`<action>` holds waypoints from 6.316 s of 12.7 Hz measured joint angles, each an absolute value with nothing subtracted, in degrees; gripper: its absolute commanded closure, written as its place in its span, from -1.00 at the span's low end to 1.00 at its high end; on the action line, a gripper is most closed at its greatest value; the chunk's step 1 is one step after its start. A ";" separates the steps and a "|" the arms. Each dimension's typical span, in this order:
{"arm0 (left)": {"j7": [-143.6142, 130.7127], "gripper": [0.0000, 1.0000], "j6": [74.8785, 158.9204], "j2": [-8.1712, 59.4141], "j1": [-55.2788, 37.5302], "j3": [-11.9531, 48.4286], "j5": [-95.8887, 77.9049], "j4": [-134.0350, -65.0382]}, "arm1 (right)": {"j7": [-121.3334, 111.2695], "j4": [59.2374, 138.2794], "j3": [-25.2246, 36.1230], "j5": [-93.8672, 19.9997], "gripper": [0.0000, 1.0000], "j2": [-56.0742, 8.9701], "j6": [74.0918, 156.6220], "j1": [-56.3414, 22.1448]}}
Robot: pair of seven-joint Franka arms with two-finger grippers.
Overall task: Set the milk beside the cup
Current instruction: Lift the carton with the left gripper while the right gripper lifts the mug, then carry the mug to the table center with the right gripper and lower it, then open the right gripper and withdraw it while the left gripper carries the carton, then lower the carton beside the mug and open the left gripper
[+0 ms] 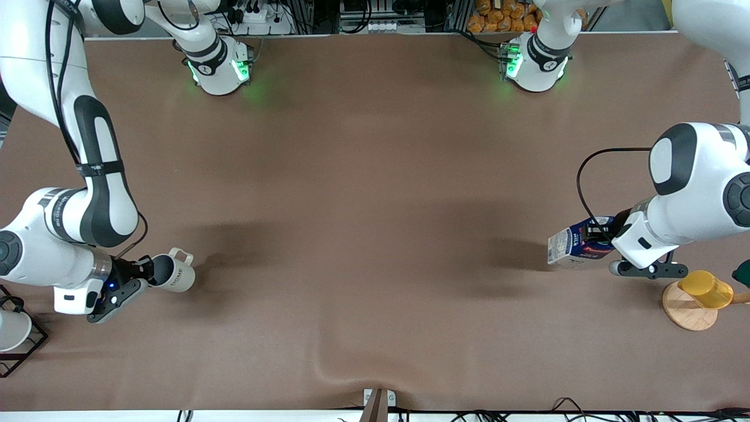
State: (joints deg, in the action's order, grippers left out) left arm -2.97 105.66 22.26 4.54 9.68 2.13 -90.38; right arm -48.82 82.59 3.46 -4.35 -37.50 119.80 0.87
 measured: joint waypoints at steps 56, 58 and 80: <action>-57.66 0.23 111.31 38.27 -29.28 25.73 7.09 -79.37 | -3.87 83.72 7.16 -2.92 -1.00 -15.48 98.41 -8.73; -59.56 0.23 111.54 38.32 -29.77 25.52 7.11 -78.67 | -3.87 83.86 7.17 -3.68 -1.00 -15.52 98.41 -7.01; -62.00 -1.00 114.98 40.63 -35.19 18.84 7.75 -77.65 | -8.59 84.28 6.52 -3.85 -1.00 2.15 76.71 3.71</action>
State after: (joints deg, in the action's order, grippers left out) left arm -62.00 114.98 40.63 -35.19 18.84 7.75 -77.65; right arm -8.59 84.28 6.52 -3.85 2.15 76.71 3.71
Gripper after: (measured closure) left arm 0.000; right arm 0.000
